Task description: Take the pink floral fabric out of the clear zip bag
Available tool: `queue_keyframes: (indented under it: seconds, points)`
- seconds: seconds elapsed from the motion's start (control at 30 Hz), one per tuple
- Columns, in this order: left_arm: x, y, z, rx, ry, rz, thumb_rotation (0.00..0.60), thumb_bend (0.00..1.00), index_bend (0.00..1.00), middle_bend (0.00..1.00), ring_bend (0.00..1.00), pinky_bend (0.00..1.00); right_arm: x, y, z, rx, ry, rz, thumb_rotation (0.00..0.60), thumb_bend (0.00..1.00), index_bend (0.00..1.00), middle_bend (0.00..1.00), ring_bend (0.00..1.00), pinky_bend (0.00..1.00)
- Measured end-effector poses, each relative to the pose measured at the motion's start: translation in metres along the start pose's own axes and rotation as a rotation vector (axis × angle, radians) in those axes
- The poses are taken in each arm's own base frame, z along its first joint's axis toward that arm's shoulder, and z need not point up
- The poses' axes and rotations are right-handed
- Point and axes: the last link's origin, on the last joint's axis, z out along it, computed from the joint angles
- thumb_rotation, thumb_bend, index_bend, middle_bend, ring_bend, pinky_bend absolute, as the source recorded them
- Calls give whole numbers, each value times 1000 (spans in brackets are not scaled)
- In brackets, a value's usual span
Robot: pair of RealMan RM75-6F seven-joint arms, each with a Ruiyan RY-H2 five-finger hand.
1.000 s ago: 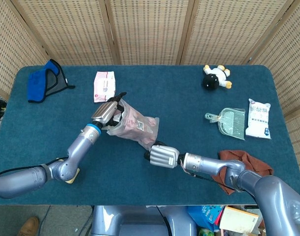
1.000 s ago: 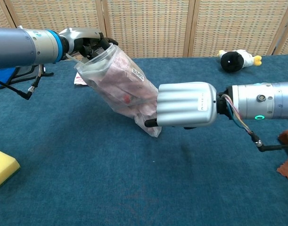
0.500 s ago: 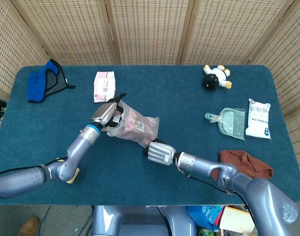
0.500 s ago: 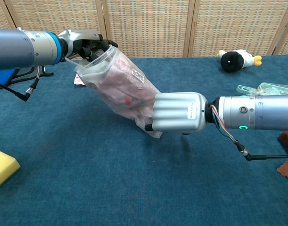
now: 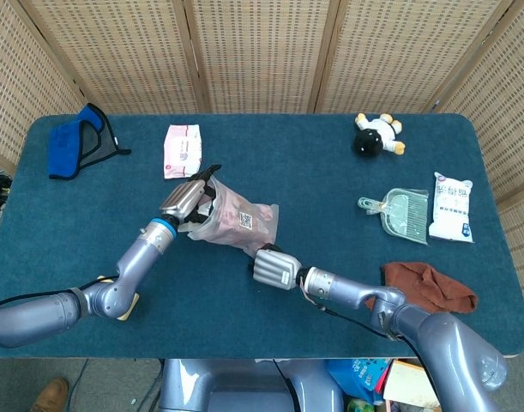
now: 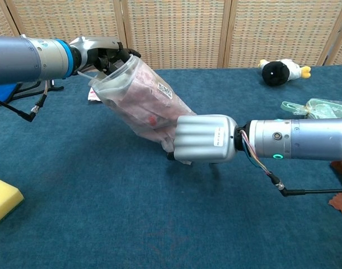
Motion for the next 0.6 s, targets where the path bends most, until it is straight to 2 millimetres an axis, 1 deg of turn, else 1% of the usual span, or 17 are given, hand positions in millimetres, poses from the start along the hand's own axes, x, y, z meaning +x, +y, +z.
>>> queue_keyframes:
  seconds: [0.17, 0.27, 0.33, 0.43, 0.6]
  points:
    - [0, 0, 0, -1, -5, -12, 600, 914, 745, 0, 0, 0, -1, -3, 3, 8, -6, 4, 600, 250, 403, 960, 977, 1000]
    - [0, 1, 0, -3, -6, -20, 600, 914, 745, 0, 0, 0, -2, -5, 5, 8, -9, 8, 600, 345, 434, 958, 977, 1000]
    - [0, 1, 0, -3, -9, -25, 600, 914, 745, 0, 0, 0, -3, -6, 6, 7, -11, 12, 600, 426, 472, 958, 977, 1000]
    - [0, 1, 0, -3, -11, -28, 600, 914, 745, 0, 0, 0, -4, -6, 8, 8, -15, 19, 600, 509, 504, 958, 977, 1000]
    - [1, 1, -1, -3, -12, -27, 600, 914, 745, 0, 0, 0, -5, -5, 9, 7, -13, 30, 600, 536, 523, 957, 977, 1000]
